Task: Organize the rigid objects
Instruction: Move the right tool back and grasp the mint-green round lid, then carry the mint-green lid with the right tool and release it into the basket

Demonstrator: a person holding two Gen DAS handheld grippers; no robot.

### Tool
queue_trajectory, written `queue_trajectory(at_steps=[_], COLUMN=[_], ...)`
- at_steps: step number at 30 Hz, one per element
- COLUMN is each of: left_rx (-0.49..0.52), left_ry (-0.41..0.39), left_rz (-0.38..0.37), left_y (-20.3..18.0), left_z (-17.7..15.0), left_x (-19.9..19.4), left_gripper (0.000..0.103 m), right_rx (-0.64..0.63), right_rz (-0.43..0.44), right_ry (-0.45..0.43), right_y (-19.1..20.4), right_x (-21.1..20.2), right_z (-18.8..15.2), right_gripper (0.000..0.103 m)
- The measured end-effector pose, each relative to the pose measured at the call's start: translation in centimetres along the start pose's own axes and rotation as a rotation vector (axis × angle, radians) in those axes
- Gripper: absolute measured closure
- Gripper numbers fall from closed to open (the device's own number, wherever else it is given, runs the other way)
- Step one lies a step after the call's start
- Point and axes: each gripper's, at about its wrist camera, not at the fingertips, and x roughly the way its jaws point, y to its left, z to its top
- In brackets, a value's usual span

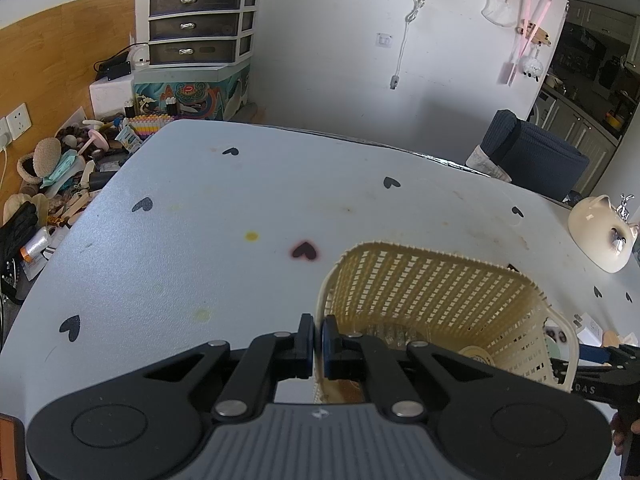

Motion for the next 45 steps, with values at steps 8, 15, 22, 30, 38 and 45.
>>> queue_trajectory(at_steps=[8, 15, 22, 30, 38, 45], left_rx=[0.003, 0.003, 0.003, 0.000, 0.000, -0.002], left_ry=[0.004, 0.004, 0.004, 0.005, 0.005, 0.005], left_rz=[0.005, 0.005, 0.004, 0.001, 0.001, -0.001], left_y=[0.1, 0.1, 0.2, 0.2, 0.2, 0.1], left_z=[0.0, 0.0, 0.0, 0.0, 0.0, -0.1], left_x=[0.3, 0.3, 0.3, 0.3, 0.3, 0.3], left_gripper=[0.099, 0.099, 0.099, 0.099, 0.099, 0.099], right_rx=[-0.012, -0.013, 0.006, 0.001, -0.137, -0.249], right_rz=[0.037, 0.061, 0.083, 0.159, 0.301, 0.384], right_ry=[0.032, 0.044, 0.011, -0.117, -0.150, -0.035], right_y=[0.6, 0.9, 0.8, 2.0, 7.0, 11.0], right_x=[1.3, 1.1, -1.6, -7.5, -10.1, -8.7], right_z=[0.7, 0.6, 1.1, 3.8, 5.5, 5.4], right_gripper=[0.050, 0.052, 0.053, 0.052, 0.052, 0.052])
